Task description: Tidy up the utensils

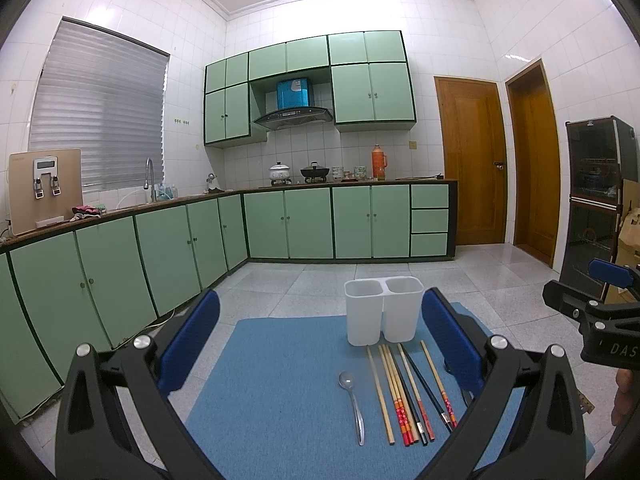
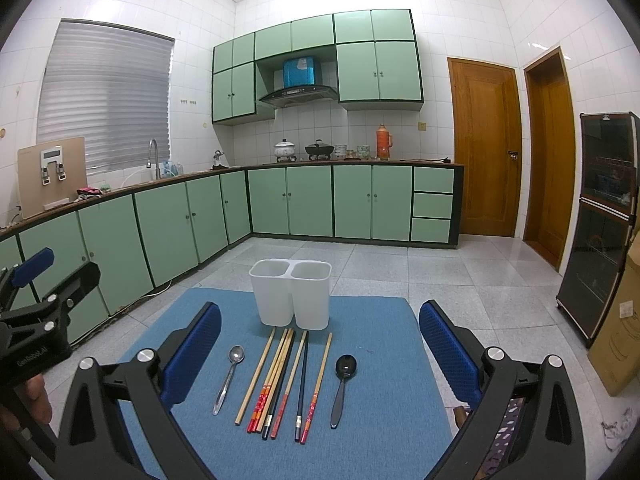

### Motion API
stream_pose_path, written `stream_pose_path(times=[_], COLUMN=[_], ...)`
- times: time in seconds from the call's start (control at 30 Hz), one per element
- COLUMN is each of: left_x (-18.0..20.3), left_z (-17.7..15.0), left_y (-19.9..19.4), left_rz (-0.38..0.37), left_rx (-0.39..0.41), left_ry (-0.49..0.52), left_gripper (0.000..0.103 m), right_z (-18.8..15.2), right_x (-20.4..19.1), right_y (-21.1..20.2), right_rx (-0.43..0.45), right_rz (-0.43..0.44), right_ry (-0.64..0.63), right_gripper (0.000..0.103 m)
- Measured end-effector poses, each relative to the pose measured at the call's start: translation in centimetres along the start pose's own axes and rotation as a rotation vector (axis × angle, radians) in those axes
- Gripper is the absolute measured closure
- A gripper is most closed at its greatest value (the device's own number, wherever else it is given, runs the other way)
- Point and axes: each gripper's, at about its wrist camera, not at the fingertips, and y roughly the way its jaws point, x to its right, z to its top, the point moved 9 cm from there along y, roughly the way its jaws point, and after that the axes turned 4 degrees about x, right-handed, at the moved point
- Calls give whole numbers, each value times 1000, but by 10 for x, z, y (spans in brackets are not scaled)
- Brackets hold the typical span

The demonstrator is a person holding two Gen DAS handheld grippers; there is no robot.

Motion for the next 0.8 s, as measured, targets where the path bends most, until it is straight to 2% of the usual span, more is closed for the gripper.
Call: stream_pose_path(times=[0.8], left_x=[-2], left_z=[1], left_y=[-2], left_rz=[2], left_rx=[0], left_ry=[1], left_gripper=[5], right_z=[3], right_x=[-1], right_y=[-1], right_rx=[-1], right_rz=[1], right_ry=[1], right_gripper=[6])
